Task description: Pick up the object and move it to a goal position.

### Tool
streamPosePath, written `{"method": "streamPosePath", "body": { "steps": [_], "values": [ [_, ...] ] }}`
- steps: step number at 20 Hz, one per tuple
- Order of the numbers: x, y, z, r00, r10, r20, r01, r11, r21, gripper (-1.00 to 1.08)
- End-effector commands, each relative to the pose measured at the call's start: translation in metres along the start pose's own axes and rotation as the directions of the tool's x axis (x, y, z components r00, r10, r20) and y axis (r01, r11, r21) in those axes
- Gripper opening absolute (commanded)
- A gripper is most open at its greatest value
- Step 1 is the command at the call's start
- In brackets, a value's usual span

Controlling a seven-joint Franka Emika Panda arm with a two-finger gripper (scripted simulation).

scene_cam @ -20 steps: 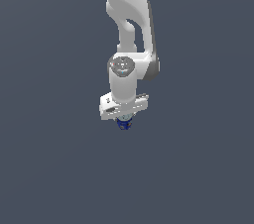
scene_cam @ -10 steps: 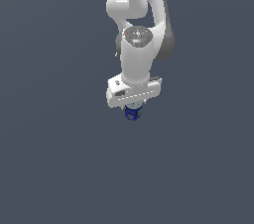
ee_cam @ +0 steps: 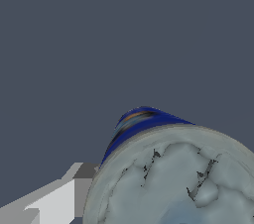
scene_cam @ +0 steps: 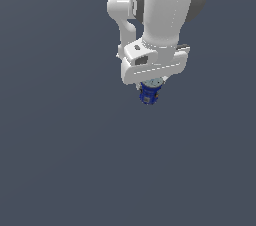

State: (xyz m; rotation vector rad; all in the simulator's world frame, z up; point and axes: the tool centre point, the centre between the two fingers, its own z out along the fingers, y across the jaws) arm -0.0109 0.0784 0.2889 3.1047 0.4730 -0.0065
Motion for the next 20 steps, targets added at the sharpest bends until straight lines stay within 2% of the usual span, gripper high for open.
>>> {"method": "streamPosePath", "body": {
  "steps": [1,10,20],
  "values": [
    [0.002,-0.013,-0.03,1.0,0.0,-0.004,0.0,1.0,-0.001,-1.0],
    [0.009,-0.046,-0.101,1.0,0.0,-0.004,0.0,1.0,0.0,-1.0],
    [0.013,-0.057,-0.126,1.0,0.0,-0.004,0.0,1.0,0.0,-1.0]
  ]
}}
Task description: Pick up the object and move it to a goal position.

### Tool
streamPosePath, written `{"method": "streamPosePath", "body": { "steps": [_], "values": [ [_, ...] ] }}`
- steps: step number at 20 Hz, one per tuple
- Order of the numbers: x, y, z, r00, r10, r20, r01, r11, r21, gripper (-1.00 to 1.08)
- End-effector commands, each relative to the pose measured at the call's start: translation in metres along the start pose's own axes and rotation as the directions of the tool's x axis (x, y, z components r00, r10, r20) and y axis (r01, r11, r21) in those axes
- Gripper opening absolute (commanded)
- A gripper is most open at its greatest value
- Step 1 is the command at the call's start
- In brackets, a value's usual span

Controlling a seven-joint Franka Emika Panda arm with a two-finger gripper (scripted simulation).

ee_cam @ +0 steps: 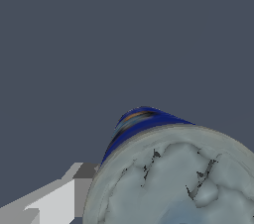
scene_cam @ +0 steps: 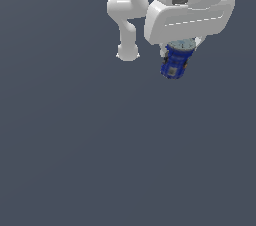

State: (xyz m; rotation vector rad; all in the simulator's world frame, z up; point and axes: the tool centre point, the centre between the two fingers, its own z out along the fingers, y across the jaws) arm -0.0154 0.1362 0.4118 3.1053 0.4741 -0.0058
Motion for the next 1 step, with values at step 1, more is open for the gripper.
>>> {"method": "streamPosePath", "body": {
  "steps": [1],
  "values": [
    [0.0008,-0.0003,-0.0034,1.0,0.001,-0.004,-0.001,1.0,-0.001,-1.0]
  ]
}}
